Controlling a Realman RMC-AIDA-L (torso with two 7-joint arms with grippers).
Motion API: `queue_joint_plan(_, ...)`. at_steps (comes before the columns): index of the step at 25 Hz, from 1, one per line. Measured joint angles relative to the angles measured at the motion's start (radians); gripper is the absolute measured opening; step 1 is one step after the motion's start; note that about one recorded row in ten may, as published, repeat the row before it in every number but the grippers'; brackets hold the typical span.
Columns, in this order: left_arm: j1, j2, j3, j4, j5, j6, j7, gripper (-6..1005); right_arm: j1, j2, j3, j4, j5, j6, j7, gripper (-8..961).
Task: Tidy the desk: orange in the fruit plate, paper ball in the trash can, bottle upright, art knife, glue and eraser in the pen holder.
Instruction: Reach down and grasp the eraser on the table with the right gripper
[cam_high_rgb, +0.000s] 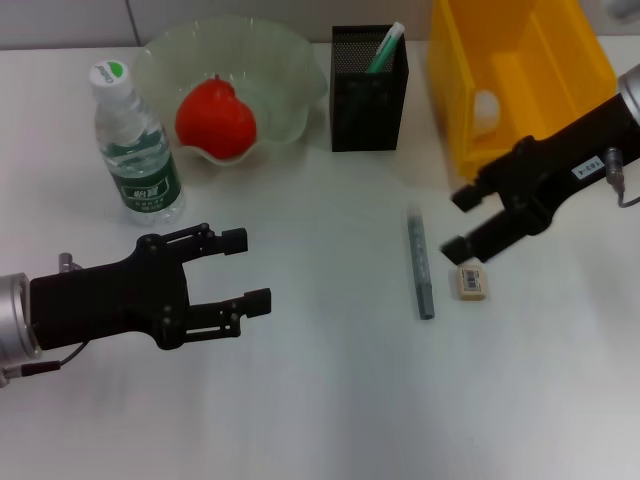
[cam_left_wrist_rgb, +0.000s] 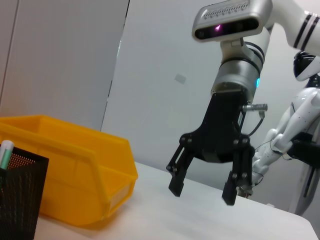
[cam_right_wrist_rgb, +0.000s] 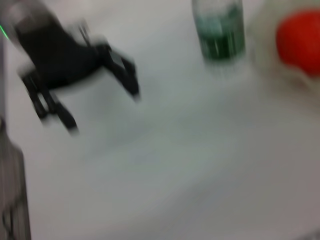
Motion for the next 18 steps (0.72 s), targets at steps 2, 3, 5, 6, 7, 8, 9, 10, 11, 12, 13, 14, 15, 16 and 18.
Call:
queue_joint_plan(2,0.0,0.003,0.002,0.0,0.001,0.002,-0.002,812,0.038,0.026,-0.017,-0.021,-0.145,-0.023,0.008,759)
queue_joint_plan(3,0.0,0.003,0.002,0.0,0.001,0.002,-0.002,812,0.038,0.026,-0.017,-0.021,-0.145,-0.023,0.008,757)
queue_joint_plan(5,0.002,0.007,0.012,0.001,0.005,0.003,-0.005,812,0.047,0.058,-0.067,-0.064,-0.256,-0.02,0.008,752)
queue_joint_plan(6,0.002,0.007,0.012,0.001,0.005,0.003,-0.005,812,0.047,0.058,-0.067,-0.064,-0.256,-0.02,0.008,750)
queue_joint_plan(7,0.003,0.01,0.015,0.001,0.005,0.003,-0.005,812,0.048,0.075,-0.11,-0.083,-0.302,-0.012,0.007,747)
queue_joint_plan(8,0.003,0.01,0.015,0.001,0.005,0.003,-0.005,812,0.048,0.075,-0.11,-0.083,-0.302,-0.012,0.007,745)
queue_joint_plan(9,0.003,0.011,0.015,0.001,0.005,0.003,-0.005,812,0.049,0.08,-0.133,-0.087,-0.316,-0.007,0.006,743)
queue_joint_plan(10,0.003,0.012,0.016,0.001,0.005,0.003,-0.005,812,0.052,0.082,-0.16,-0.084,-0.322,0.001,0.005,740)
queue_joint_plan(11,0.003,0.012,0.016,0.001,0.005,0.003,-0.004,812,0.055,0.083,-0.185,-0.076,-0.324,0.011,0.005,738)
queue_joint_plan(12,0.003,0.011,0.016,0.001,0.006,0.003,-0.002,812,0.059,0.083,-0.228,-0.058,-0.327,0.03,0.005,735)
queue_joint_plan(13,0.003,0.011,0.016,0.001,0.006,0.003,-0.002,812,0.059,0.083,-0.228,-0.058,-0.327,0.03,0.005,733)
queue_joint_plan(14,0.003,0.009,0.017,0.001,0.007,0.003,-0.002,812,0.06,0.084,-0.253,-0.046,-0.329,0.046,0.007,731)
queue_joint_plan(15,0.002,0.005,0.017,0.001,0.012,0.001,-0.001,812,0.061,0.084,-0.289,-0.028,-0.332,0.074,0.009,728)
queue_joint_plan(16,0.001,0.002,0.017,0.001,0.015,-0.001,0.0,812,0.061,0.084,-0.321,-0.011,-0.333,0.105,0.009,726)
queue_joint_plan(18,0.0,-0.001,0.017,0.001,0.017,-0.003,0.001,812,0.057,0.085,-0.361,0.015,-0.334,0.16,0.005,721)
